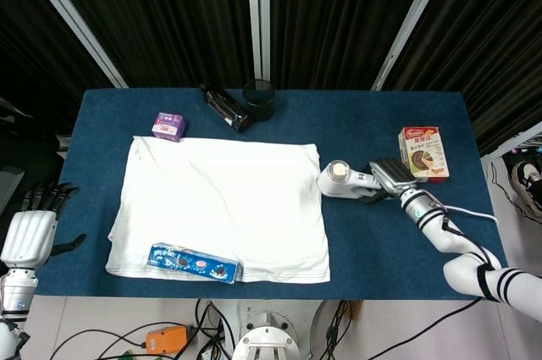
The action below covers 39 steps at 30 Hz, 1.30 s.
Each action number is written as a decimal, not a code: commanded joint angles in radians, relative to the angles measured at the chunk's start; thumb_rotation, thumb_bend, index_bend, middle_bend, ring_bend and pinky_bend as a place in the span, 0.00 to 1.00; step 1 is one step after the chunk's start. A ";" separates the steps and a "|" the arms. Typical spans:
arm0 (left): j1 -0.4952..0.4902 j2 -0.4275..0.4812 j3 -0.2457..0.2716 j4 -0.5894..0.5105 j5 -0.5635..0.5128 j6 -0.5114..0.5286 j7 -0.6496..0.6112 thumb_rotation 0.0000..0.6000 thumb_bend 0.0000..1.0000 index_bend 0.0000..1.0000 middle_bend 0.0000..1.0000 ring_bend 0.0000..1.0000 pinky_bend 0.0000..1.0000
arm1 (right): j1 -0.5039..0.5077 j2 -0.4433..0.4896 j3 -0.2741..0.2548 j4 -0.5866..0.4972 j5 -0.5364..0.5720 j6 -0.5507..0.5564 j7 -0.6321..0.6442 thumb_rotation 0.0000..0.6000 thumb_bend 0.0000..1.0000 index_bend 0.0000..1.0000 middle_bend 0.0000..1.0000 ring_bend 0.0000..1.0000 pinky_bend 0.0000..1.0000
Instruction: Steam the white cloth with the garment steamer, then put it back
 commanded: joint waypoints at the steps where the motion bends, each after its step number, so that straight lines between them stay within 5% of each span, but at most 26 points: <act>1: -0.033 0.012 -0.006 -0.024 0.032 -0.022 0.020 1.00 0.08 0.19 0.14 0.04 0.00 | 0.001 0.020 -0.019 0.012 -0.118 0.088 0.112 1.00 0.52 1.00 0.87 0.89 0.75; 11: -0.257 -0.040 -0.039 -0.055 0.066 -0.303 -0.009 0.99 0.31 0.19 0.14 0.04 0.00 | 0.061 0.126 0.007 -0.103 -0.145 0.098 0.110 1.00 0.58 1.00 0.87 0.90 0.81; 16: -0.356 -0.102 -0.053 -0.010 -0.024 -0.479 -0.028 0.67 0.42 0.19 0.14 0.04 0.00 | 0.095 0.146 0.028 -0.144 -0.093 0.049 0.046 1.00 0.58 1.00 0.87 0.91 0.81; 19: -0.390 -0.134 -0.049 0.011 -0.061 -0.536 0.002 0.57 0.44 0.19 0.14 0.04 0.00 | 0.112 0.132 0.035 -0.141 -0.048 0.011 0.011 1.00 0.58 1.00 0.87 0.91 0.81; 23: -0.407 -0.172 -0.037 0.036 -0.108 -0.572 0.040 0.43 0.44 0.19 0.14 0.04 0.00 | 0.138 0.083 0.033 -0.113 -0.009 -0.035 -0.017 1.00 0.58 1.00 0.87 0.91 0.81; 39: -0.426 -0.220 0.001 0.058 -0.217 -0.614 0.082 0.41 0.44 0.18 0.11 0.03 0.00 | 0.267 -0.266 0.032 0.128 0.055 -0.127 -0.158 1.00 0.58 1.00 0.87 0.91 0.81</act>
